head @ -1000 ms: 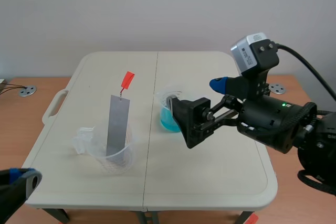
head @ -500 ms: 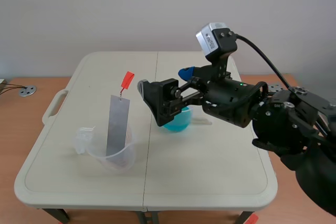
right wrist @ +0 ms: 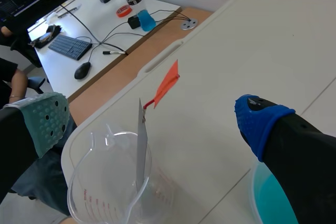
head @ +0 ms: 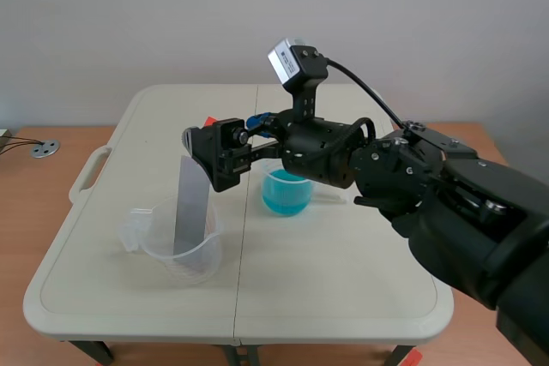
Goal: Hold the metal plate by the orange handle, dip it into the blue solution, take it out and point at it, then put the plate back in the beaker on the left.
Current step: 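Lift the metal plate out of the left beaker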
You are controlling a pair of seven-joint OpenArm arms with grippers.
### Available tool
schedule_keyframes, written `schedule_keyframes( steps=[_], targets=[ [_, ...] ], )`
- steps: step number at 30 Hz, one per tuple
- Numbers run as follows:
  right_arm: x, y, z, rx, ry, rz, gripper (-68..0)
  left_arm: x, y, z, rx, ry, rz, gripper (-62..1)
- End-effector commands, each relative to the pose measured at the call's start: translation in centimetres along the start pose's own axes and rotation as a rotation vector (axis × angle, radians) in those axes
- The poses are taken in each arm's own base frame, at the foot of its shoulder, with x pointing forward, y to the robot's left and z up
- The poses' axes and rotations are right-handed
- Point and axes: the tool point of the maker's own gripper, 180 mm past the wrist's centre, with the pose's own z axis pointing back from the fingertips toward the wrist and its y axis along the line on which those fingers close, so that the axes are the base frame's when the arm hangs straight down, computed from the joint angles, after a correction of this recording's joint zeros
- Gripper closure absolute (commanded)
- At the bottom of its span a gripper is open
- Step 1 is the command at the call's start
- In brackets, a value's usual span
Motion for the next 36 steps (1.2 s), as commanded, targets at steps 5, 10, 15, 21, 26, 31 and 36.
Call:
schedule_keyframes(
  steps=[5,10,15,21,26,31,36],
  targets=[
    [1.8,1.0,-1.8,0.045,-0.03,-0.009,-66.1,-2.5,-0.3,0.1,-0.011,0.055,0.02,-2.7],
    [1.6,1.4,-2.7,0.059,-0.016,-0.044,-66.1,-4.6,-0.7,0.2,-0.033,0.107,0.033,-2.7],
    [1.5,2.0,-3.5,0.075,-0.001,-0.086,-64.2,-4.9,-0.8,0.1,-0.036,0.115,0.034,-2.7],
    [1.2,2.5,-3.9,0.087,0.018,-0.096,-63.4,-4.9,-0.9,0.1,-0.039,0.115,0.034,-2.7],
    [1.2,2.7,-3.9,0.093,0.021,-0.119,-61.7,-4.9,-1.0,0.2,-0.047,0.115,0.035,-2.7],
    [1.2,2.8,-4.2,0.104,0.046,-0.142,-55.7,-4.9,-1.0,0.2,-0.05,0.115,0.035,-2.7],
    [0.9,2.8,-4.6,0.106,0.072,-0.163,-54.0,-4.9,-1.1,0.2,-0.05,0.115,0.036,-2.7]
  ],
)
